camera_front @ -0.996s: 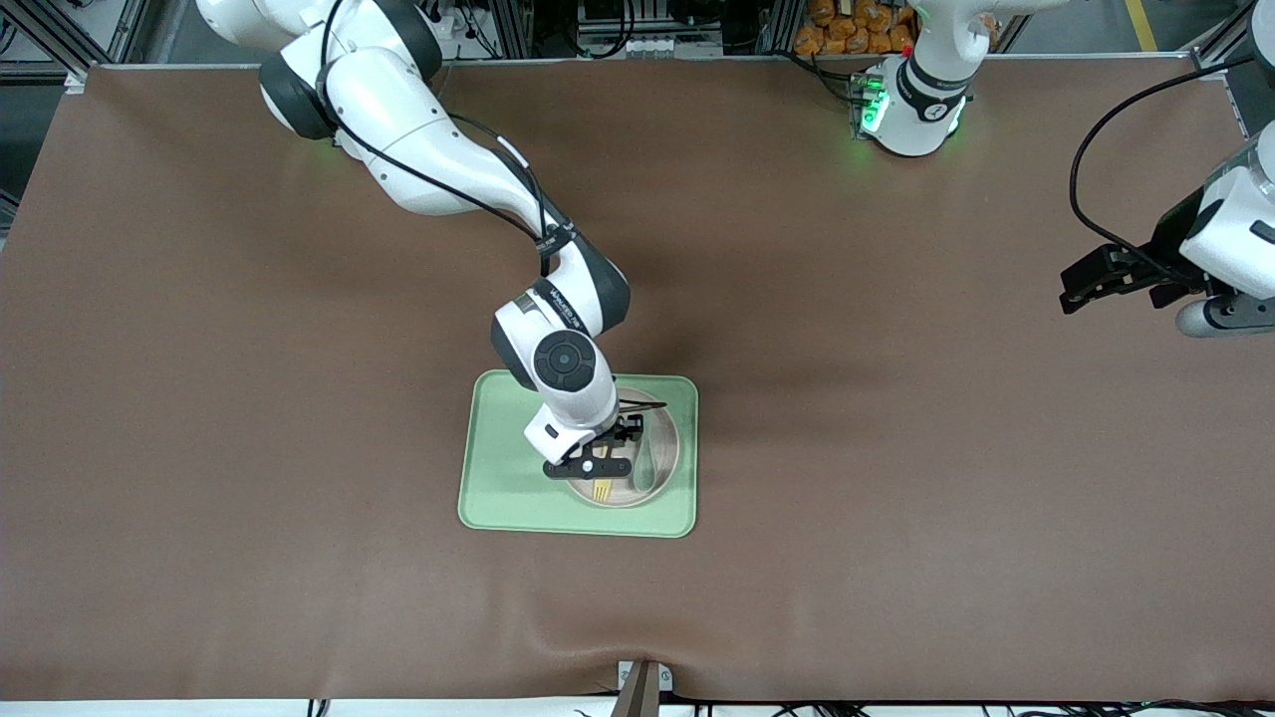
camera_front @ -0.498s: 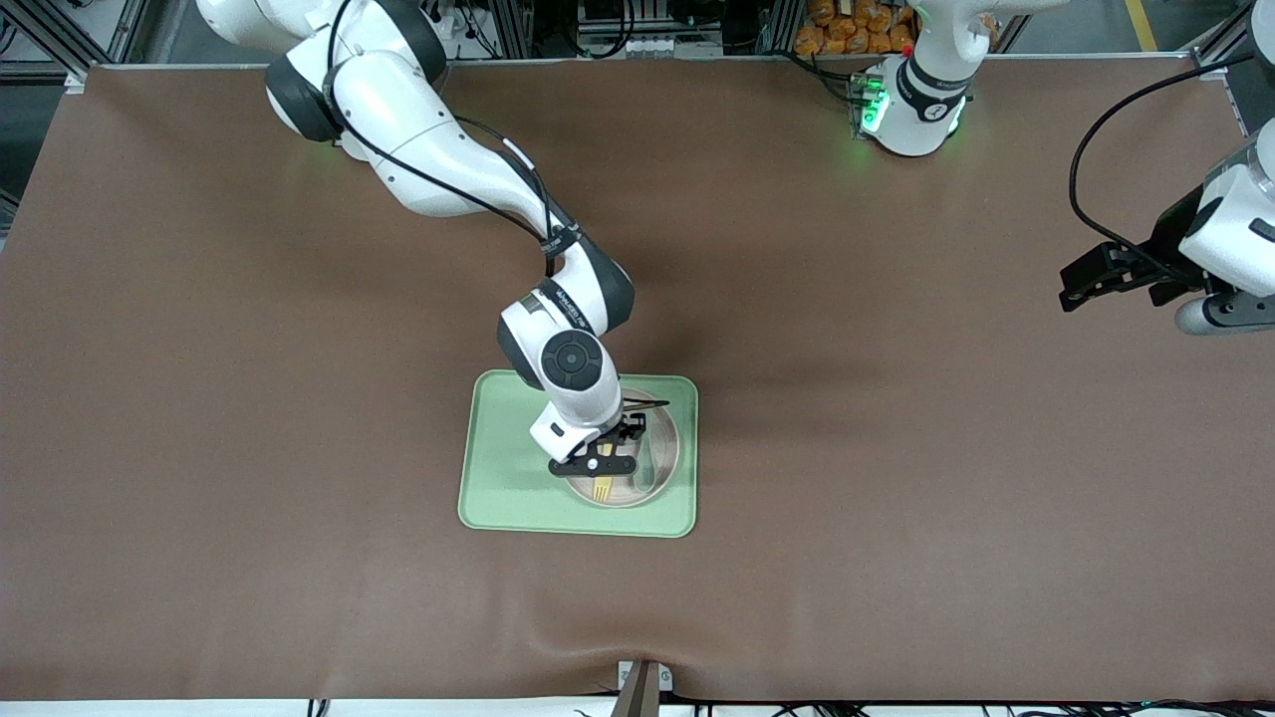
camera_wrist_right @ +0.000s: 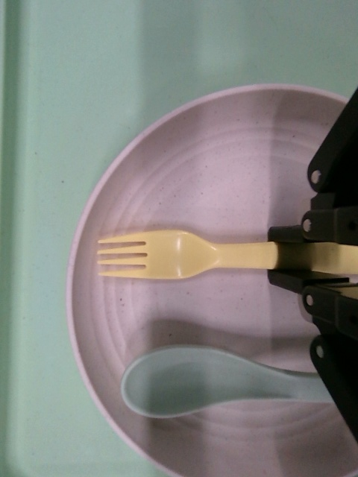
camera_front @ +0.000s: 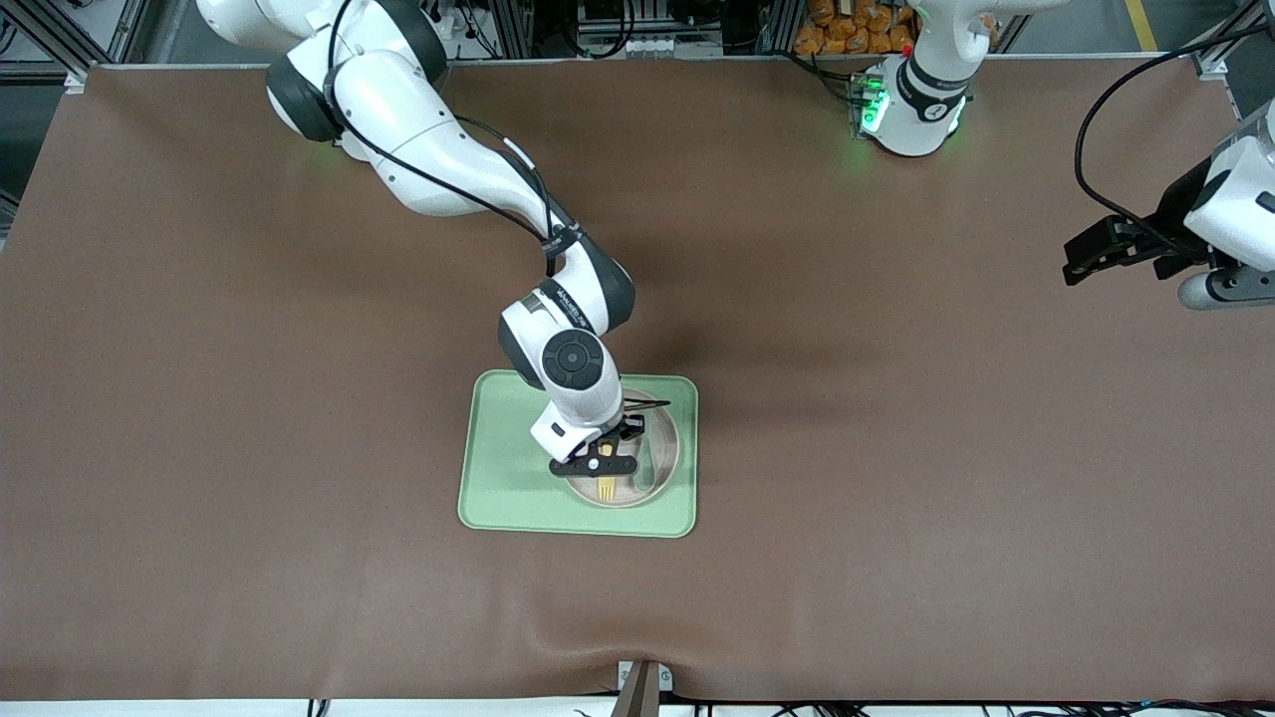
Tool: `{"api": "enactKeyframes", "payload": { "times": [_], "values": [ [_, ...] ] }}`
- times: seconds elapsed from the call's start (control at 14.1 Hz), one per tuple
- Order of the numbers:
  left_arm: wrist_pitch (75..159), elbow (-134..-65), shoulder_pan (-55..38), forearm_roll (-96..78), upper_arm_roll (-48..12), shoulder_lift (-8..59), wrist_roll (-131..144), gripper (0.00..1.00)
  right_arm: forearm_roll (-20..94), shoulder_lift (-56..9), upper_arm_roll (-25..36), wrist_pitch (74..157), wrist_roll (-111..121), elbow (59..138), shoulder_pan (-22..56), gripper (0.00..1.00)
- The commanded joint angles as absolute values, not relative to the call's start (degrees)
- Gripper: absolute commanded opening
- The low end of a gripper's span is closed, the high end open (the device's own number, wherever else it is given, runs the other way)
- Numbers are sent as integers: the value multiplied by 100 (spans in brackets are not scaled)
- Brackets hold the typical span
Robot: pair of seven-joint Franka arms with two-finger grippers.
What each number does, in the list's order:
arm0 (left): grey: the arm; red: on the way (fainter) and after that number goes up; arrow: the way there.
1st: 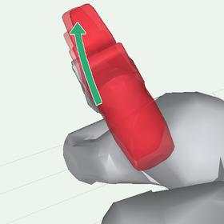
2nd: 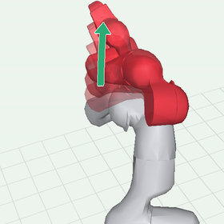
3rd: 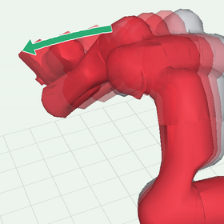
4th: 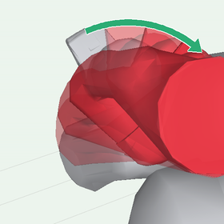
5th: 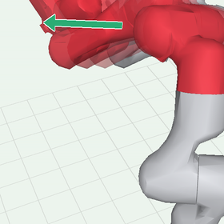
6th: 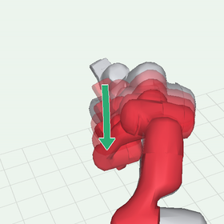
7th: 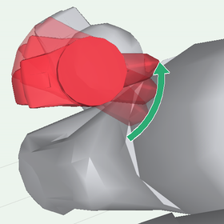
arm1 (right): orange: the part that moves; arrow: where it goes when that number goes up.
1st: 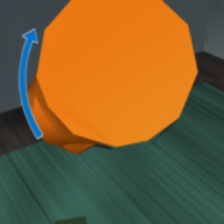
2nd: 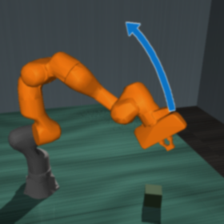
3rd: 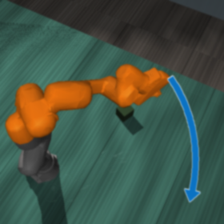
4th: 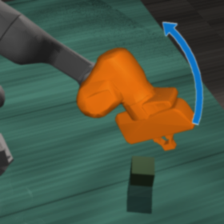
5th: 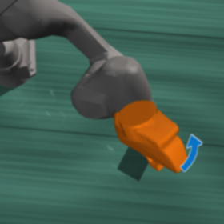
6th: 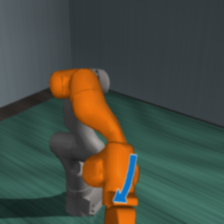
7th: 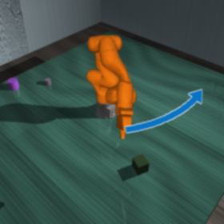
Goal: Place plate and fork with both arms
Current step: 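Lower the right gripper and grasp the yellow fork's handle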
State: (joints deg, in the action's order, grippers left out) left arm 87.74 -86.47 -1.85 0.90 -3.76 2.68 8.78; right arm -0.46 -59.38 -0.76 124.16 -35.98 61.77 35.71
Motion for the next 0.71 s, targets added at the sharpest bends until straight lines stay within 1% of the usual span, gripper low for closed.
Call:
{"api": "enactKeyframes", "payload": {
  "times": [0.0, 0.21, 0.36, 0.5, 0.64],
  "values": [
    [8710, -8561, -132, 0, -396, 237, 888, 100, -158, -6012, -70, 12121, -3762, 5889, 3569, 0],
    [8745, -8561, -176, 0, -396, 237, 905, 100, -97, -5951, -114, 11691, -3753, 5538, 3472, 0],
    [8745, -8561, -150, -9, -396, 220, 897, 100, -88, -5863, -132, 11593, -3753, 5546, 3350, 0],
    [8736, -8499, -123, -9, -387, 194, 862, 100, -79, -5644, -97, 11584, -3622, 5581, 3165, 0],
    [8701, -8499, -114, 0, -360, 150, 818, 100, -44, -5608, -97, 11584, -3315, 5607, 2963, 0]
  ]
}}
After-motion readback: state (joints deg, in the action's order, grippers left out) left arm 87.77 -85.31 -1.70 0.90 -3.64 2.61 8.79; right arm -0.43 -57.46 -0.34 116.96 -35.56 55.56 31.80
